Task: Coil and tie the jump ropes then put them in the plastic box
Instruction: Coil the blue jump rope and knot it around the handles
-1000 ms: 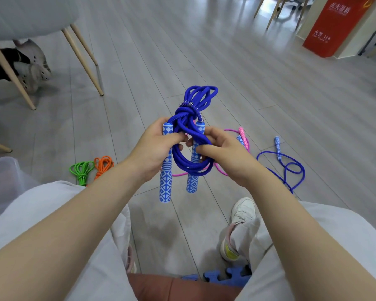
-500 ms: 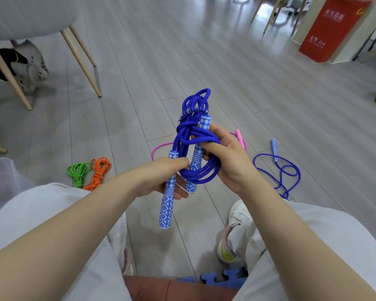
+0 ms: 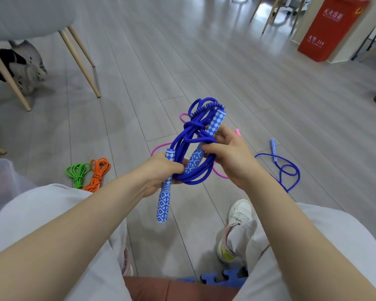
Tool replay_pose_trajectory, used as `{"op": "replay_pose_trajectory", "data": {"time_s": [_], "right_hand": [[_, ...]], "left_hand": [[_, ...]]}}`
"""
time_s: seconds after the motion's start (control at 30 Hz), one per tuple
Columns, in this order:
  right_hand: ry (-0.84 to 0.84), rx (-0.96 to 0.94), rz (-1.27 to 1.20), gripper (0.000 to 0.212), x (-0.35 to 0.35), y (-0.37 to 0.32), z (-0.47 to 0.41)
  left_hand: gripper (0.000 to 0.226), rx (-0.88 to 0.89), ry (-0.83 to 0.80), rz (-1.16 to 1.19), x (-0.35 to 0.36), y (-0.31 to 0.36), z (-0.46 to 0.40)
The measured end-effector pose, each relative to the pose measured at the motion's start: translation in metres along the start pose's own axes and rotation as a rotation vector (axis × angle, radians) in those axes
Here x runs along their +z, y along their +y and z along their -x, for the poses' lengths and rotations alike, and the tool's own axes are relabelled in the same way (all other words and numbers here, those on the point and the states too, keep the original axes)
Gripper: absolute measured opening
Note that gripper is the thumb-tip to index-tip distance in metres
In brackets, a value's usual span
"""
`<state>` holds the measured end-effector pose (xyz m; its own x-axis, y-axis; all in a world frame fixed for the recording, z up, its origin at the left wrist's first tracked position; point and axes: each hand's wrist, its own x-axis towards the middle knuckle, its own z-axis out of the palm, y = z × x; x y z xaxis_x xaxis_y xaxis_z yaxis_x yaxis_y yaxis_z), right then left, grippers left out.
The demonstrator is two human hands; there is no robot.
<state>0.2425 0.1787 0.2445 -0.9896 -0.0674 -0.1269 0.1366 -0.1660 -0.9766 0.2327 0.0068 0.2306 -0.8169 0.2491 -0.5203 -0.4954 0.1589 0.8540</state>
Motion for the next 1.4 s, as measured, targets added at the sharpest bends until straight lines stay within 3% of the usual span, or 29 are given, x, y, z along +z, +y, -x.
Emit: {"op": "replay_pose_trajectory", "data": {"time_s": [0.23, 0.53, 0.73, 1.0, 1.07, 1.13, 1.23, 1.27, 1.4], "right_hand": [[0.035, 0.102, -0.196, 0.026, -0.007, -0.004, -0.003], [-0.021, 0.059, -0.259, 0.041, -0.007, -0.013, 0.003], [0.017, 0.1, -0.237, 0.054, -0.003, -0.007, -0.001], [-0.07, 0.157, -0.321, 0.029, 0.0, -0.009, 0.005], [-0.103, 0.159, -0.272, 0.033, 0.0, -0.009, 0.005], [-0.156, 0.156, -0.193, 0.04, -0.001, -0.009, 0.005], [-0.178, 0.168, -0.101, 0.04, -0.002, -0.008, 0.006], [-0.19, 0.173, -0.104, 0.038, -0.002, -0.008, 0.006], [-0.283, 0.173, -0.09, 0.038, 0.002, -0.005, 0.007]], "left_hand": [[0.018, 0.229, -0.16, -0.039, -0.006, 0.009, 0.007], [0.034, 0.457, -0.244, -0.288, -0.009, 0.011, 0.006], [0.032, 0.654, -0.06, -0.718, -0.016, 0.003, -0.003], [0.049, 0.671, -0.152, -0.736, -0.02, 0.002, -0.008], [0.058, 0.636, -0.191, -0.663, -0.022, 0.006, -0.004], [0.067, 0.48, -0.314, -0.528, -0.029, 0.012, -0.001], [0.054, 0.275, -0.579, -0.251, -0.042, 0.021, -0.002], [0.049, 0.238, -0.609, -0.11, -0.041, 0.022, -0.001], [0.089, 0.191, -0.507, 0.361, -0.022, 0.02, -0.003]]}}
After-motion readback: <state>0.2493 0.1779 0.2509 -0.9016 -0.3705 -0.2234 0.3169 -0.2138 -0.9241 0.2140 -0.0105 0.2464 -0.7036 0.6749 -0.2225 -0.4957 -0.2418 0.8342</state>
